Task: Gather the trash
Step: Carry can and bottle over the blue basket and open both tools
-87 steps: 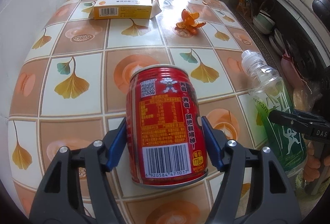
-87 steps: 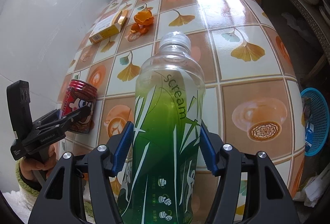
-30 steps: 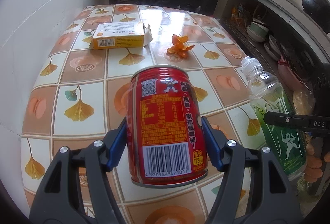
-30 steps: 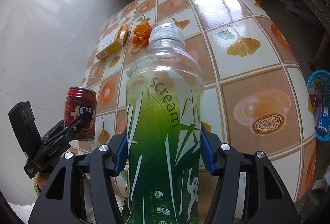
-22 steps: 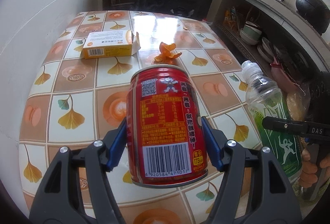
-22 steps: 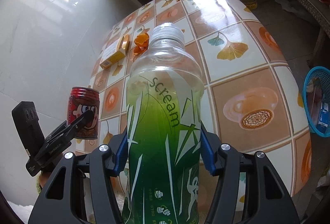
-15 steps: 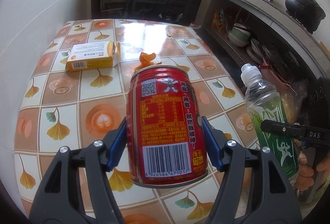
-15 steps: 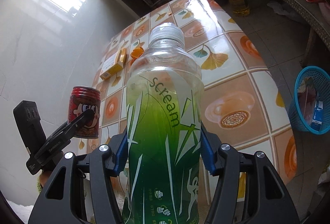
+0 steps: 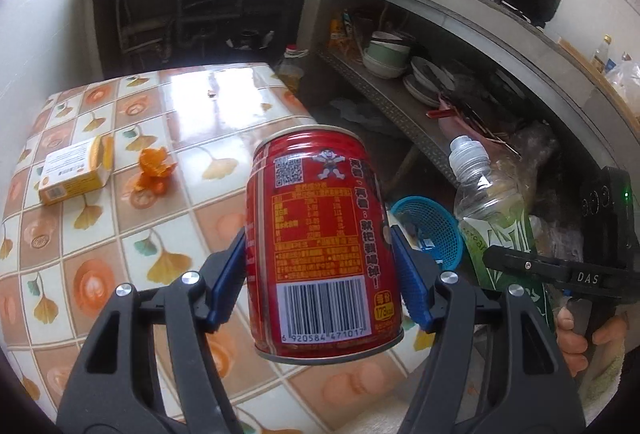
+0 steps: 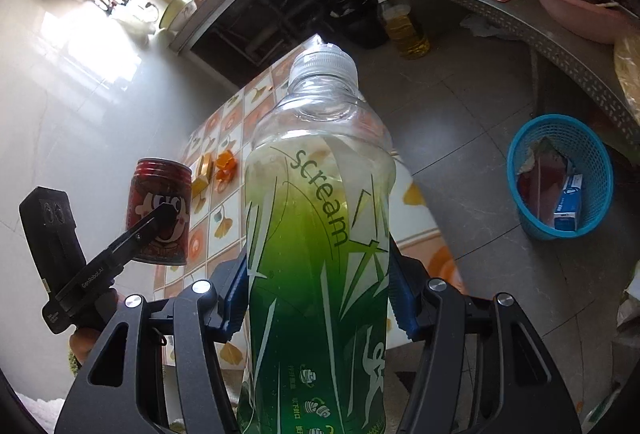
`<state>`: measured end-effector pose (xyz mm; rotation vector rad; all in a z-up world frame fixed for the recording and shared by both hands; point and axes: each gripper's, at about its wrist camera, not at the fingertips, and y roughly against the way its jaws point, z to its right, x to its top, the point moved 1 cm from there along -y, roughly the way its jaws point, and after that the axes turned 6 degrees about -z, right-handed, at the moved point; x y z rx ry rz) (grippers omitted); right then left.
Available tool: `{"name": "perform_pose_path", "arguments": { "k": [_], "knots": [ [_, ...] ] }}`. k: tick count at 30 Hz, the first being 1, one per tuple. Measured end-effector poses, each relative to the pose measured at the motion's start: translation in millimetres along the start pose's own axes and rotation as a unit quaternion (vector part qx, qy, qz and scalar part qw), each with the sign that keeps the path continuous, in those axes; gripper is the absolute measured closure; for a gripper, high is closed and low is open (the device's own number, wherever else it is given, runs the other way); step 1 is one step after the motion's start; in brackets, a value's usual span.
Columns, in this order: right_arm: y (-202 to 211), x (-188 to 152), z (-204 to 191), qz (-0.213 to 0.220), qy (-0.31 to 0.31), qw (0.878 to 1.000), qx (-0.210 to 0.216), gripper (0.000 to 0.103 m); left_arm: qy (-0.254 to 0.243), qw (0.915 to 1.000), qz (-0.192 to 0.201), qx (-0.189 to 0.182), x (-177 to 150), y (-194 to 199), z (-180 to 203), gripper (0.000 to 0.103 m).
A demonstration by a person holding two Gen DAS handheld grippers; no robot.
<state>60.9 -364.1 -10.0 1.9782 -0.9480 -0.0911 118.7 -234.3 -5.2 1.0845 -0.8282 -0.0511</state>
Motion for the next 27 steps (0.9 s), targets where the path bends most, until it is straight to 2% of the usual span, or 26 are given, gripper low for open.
{"name": "perform_pose_path", "arguments": {
  "k": [8, 14, 18, 23, 27],
  "knots": [
    [38, -9, 80, 0.036, -0.075, 0.996, -0.030, 0.046, -0.059, 0.9944, -0.048, -0.074, 30, -50, 86, 0.039],
    [46, -20, 157, 0.047, -0.156, 0.984, -0.070, 0.046, -0.085, 0.9805, -0.131, -0.119, 49, -121, 145, 0.039],
    [39, -27, 209, 0.039, -0.205, 0.974, -0.085, 0.046, -0.095, 0.9676, -0.197, -0.127, 57, -182, 182, 0.039],
    [14, -27, 260, 0.014, -0.254, 0.963, -0.093, 0.046, -0.090, 0.9470, -0.283, -0.123, 55, -268, 212, 0.039],
    [-14, -11, 295, -0.008, -0.277, 0.956, -0.100, 0.046, -0.096, 0.9375, -0.319, -0.102, 50, -321, 232, 0.039]
  ]
}}
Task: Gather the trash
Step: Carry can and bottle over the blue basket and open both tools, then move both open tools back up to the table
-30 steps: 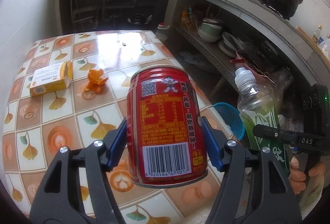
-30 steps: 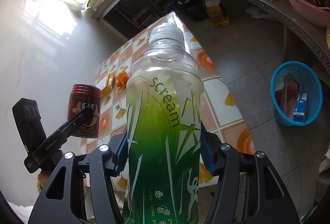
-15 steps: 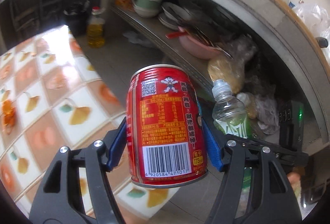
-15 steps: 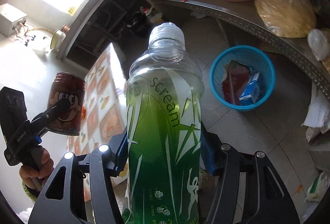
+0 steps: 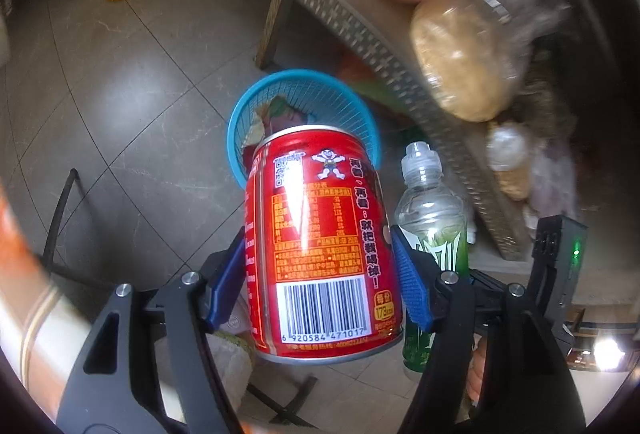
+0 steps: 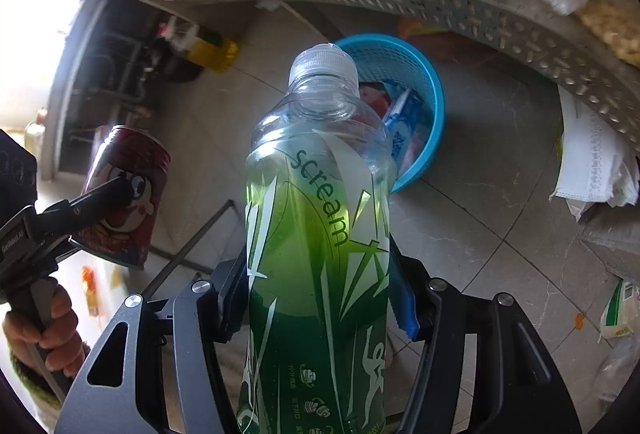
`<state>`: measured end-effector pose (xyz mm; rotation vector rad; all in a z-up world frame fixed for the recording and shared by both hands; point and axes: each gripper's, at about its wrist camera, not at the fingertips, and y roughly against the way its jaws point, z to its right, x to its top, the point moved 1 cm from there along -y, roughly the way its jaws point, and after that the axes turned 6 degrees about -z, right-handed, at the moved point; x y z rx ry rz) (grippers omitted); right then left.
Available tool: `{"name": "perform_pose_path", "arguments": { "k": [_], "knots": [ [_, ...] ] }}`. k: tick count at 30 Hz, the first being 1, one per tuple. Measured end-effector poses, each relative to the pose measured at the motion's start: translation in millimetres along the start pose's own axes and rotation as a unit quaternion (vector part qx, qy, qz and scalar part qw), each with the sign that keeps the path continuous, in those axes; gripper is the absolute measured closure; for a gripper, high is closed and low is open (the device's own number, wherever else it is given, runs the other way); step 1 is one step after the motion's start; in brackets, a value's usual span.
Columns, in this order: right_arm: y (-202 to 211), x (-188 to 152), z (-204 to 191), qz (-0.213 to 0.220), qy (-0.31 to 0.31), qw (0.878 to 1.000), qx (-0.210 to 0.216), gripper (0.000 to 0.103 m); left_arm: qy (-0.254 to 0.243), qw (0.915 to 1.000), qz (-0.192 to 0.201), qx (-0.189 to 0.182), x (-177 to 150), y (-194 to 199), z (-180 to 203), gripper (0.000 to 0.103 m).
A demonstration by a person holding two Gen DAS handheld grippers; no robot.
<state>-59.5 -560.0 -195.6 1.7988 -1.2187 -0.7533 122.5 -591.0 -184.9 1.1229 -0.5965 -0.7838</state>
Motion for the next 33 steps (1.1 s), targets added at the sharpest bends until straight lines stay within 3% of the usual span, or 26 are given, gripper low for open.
{"name": "perform_pose_path", "arguments": {
  "k": [5, 7, 8, 9, 10, 13, 23, 33],
  "knots": [
    [-44, 49, 3, -0.012, -0.024, 1.000, -0.015, 0.045, 0.014, 0.9997, -0.019, 0.008, 31, -32, -2, 0.039],
    [-61, 72, 0, -0.004, -0.032, 0.999, -0.017, 0.045, 0.022, 0.9997, -0.005, 0.003, 46, -39, -4, 0.039],
    [-68, 81, -1, 0.002, -0.035, 0.999, -0.019, 0.044, 0.024, 0.9997, 0.000, 0.001, 52, -40, -5, 0.035],
    [-76, 91, -2, 0.010, -0.034, 0.999, -0.024, 0.043, 0.028, 0.9996, 0.010, 0.002, 57, -40, -6, 0.025],
    [-82, 98, -3, 0.020, -0.030, 0.999, -0.029, 0.038, 0.032, 0.9992, 0.023, 0.006, 61, -40, -7, 0.023],
    [-95, 104, -4, 0.042, -0.030, 0.997, -0.061, 0.036, 0.034, 0.9985, 0.042, -0.002, 61, -33, -9, 0.023],
    [-81, 47, -11, 0.080, 0.003, 0.994, -0.072, 0.036, 0.009, 0.9947, 0.103, 0.001, 26, 27, -10, 0.023],
    [-28, -28, -31, 0.103, 0.063, 0.988, -0.101, 0.036, -0.015, 0.9813, 0.192, -0.001, -43, 123, -8, 0.023]
  ]
}}
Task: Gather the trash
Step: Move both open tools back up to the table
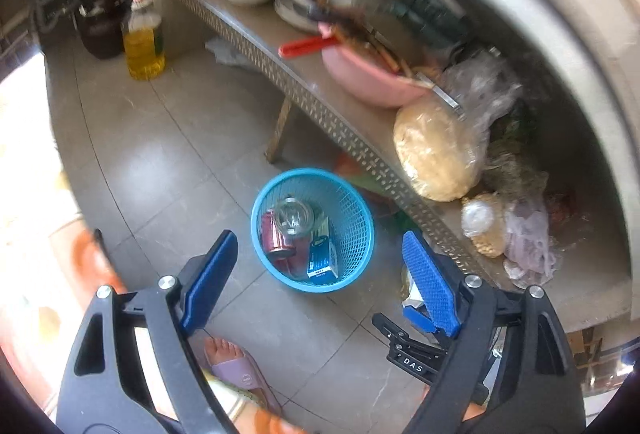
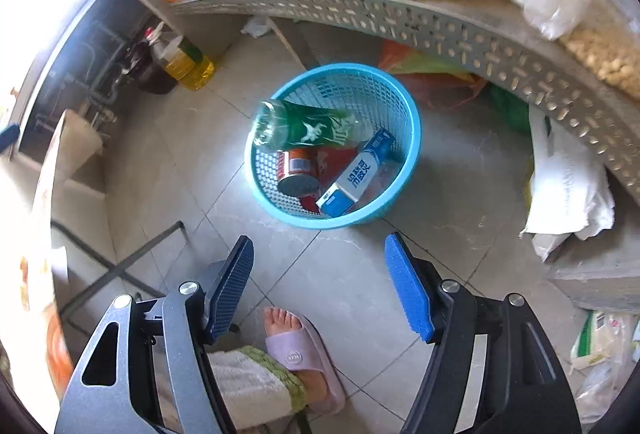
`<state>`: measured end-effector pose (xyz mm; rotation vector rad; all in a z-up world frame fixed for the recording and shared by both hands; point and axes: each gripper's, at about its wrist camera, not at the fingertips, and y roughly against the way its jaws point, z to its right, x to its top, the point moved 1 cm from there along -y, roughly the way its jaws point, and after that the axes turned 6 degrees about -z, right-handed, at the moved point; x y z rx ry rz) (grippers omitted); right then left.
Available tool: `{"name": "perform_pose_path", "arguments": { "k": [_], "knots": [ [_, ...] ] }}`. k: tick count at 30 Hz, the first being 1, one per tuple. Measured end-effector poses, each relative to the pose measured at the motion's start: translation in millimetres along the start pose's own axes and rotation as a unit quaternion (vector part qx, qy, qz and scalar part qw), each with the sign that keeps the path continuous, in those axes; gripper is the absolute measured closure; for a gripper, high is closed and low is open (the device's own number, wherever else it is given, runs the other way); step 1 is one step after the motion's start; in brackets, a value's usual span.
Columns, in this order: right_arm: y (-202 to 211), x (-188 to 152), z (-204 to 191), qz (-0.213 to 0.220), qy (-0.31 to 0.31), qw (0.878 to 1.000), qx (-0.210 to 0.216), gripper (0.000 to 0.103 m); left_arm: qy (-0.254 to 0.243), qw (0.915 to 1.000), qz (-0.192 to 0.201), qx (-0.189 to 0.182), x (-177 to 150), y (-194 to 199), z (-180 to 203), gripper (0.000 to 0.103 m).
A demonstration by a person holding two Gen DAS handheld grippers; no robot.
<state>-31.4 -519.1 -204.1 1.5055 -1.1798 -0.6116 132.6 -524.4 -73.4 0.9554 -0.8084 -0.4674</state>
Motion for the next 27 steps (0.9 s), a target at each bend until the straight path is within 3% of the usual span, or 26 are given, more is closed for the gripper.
{"name": "perform_pose_path", "arguments": {
  "k": [8, 15, 27],
  "knots": [
    [49, -20, -31, 0.031, 0.045, 0.998, 0.006, 0.036, 0.004, 0.9976, 0.068, 0.010, -46, 84, -23, 0.020],
    [78, -32, -62, 0.059, 0.070, 0.996, 0.020, 0.032, 0.044, 0.9930, 0.104, 0.035, -101, 140, -65, 0.020],
    [122, -53, -121, 0.082, 0.125, 0.987, 0.059, 0.023, 0.133, 0.9784, 0.146, 0.060, -171, 195, -129, 0.018]
  ]
}}
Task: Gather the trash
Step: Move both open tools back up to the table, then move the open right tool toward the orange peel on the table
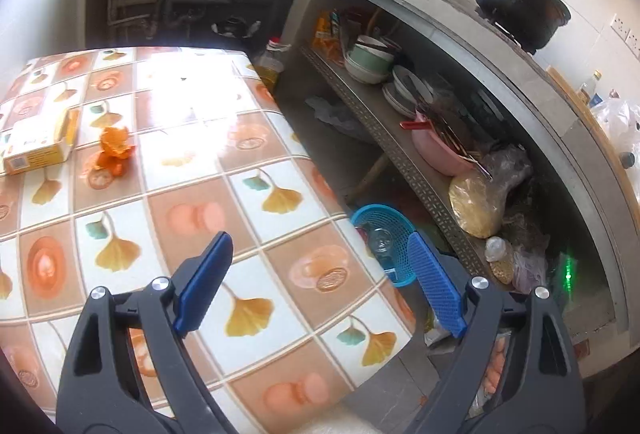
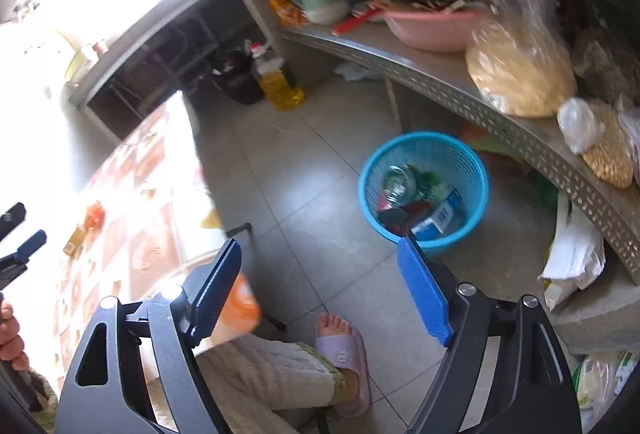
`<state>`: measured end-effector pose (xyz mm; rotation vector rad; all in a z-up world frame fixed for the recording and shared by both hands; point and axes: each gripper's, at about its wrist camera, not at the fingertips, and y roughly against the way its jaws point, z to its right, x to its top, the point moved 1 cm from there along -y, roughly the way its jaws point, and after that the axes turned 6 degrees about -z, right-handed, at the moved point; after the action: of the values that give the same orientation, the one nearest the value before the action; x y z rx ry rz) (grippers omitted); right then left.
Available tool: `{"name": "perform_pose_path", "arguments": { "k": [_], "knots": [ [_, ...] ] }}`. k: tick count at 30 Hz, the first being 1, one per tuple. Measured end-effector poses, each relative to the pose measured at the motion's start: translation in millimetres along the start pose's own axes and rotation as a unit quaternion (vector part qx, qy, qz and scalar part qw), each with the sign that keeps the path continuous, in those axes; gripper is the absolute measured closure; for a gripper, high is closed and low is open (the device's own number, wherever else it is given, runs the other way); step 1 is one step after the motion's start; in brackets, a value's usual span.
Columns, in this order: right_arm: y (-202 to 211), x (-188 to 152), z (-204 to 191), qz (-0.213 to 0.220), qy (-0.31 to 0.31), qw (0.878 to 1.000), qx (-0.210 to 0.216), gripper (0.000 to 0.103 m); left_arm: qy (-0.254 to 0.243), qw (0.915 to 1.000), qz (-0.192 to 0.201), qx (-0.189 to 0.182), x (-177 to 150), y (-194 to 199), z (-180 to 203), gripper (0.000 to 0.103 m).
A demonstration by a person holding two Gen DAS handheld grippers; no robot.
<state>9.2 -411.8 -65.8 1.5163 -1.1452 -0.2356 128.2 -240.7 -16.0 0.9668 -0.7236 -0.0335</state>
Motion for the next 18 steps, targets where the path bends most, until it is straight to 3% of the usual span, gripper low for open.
{"name": "perform_pose_path", "arguments": {
  "k": [10, 18],
  "knots": [
    [35, 0, -45, 0.024, 0.038, 0.998, 0.033, 0.019, 0.006, 0.9995, 0.025, 0.016, -12, 30, -29, 0.016],
    [44, -4, -79, 0.010, 0.063, 0.996, 0.069, 0.019, 0.015, 0.9992, 0.028, 0.024, -20, 36, -47, 0.016]
  ]
}}
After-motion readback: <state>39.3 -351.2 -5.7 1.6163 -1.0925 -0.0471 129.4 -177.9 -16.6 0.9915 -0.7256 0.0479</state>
